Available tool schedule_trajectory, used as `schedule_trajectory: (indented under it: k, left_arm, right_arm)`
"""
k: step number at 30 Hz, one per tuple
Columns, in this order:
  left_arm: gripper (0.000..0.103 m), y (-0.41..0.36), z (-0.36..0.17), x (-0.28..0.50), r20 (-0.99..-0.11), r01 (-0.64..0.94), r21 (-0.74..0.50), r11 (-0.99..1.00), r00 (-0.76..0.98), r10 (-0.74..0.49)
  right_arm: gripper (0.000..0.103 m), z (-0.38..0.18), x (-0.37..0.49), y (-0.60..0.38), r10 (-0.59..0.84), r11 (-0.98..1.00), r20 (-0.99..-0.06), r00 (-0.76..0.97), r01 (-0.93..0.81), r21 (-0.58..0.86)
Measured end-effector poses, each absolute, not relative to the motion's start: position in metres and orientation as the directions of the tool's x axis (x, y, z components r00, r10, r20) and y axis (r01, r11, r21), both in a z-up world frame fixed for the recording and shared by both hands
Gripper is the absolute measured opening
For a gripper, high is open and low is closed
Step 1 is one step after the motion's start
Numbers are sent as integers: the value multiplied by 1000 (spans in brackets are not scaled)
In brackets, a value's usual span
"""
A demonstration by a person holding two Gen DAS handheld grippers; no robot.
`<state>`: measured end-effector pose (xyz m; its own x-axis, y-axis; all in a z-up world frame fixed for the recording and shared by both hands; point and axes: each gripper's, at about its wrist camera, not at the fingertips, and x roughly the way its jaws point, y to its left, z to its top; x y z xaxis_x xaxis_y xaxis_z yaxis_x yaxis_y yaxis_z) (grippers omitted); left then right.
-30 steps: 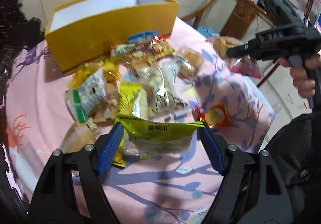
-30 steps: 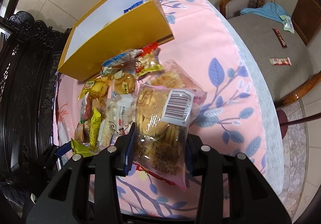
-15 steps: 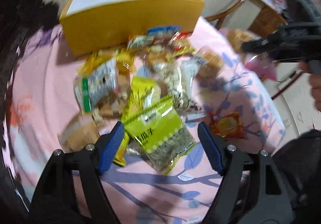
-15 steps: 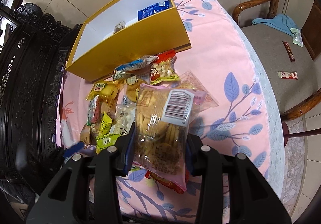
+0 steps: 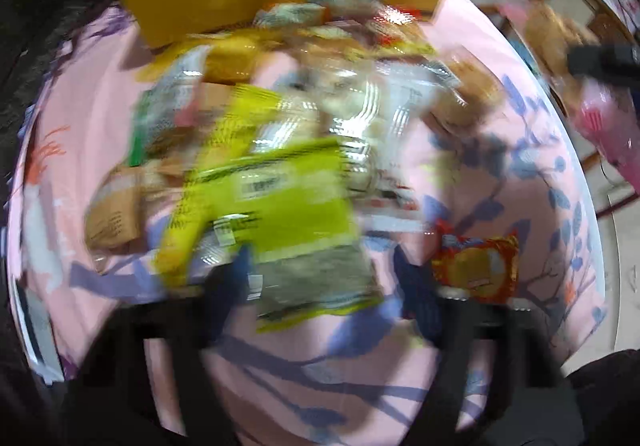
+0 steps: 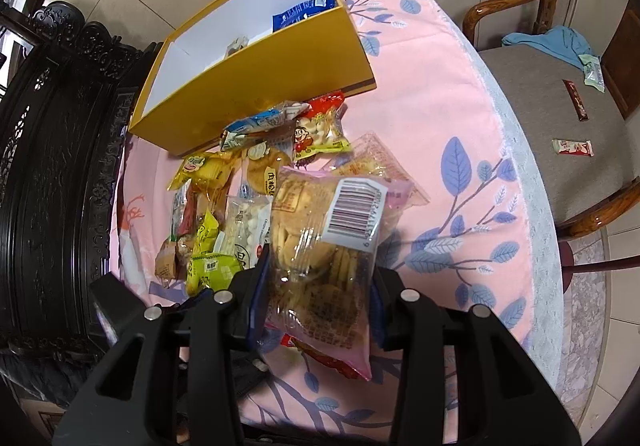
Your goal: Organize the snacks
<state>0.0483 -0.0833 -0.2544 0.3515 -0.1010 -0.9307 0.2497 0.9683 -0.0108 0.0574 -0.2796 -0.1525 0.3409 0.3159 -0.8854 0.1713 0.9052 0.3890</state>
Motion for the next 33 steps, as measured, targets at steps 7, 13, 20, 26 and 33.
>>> schedule_trajectory:
  k: [7, 13, 20, 26, 33]
  left_arm:
    - [25, -48, -254, 34, -950, 164, -124, 979, 266, -165]
    - [84, -82, -257, 53, -948, 152, -49, 987, 304, -93]
    - [57, -88, -260, 50, -930, 133, 66, 989, 368, 13]
    - [40, -78, -248, 24, -923, 193, 70, 979, 385, -10]
    - [73, -78, -253, 21, -878, 151, 261, 953, 449, 169]
  right_arm:
    - [41, -155, 55, -276, 342, 902, -881, 327, 150, 405]
    - [41, -156, 52, -278, 348, 902, -881, 321, 142, 408]
    - [41, -155, 50, -292, 348, 895, -877, 332, 161, 416]
    - [41, -160, 52, -287, 370, 890, -873, 317, 150, 432]
    - [42, -162, 49, -282, 395, 884, -867, 303, 132, 448]
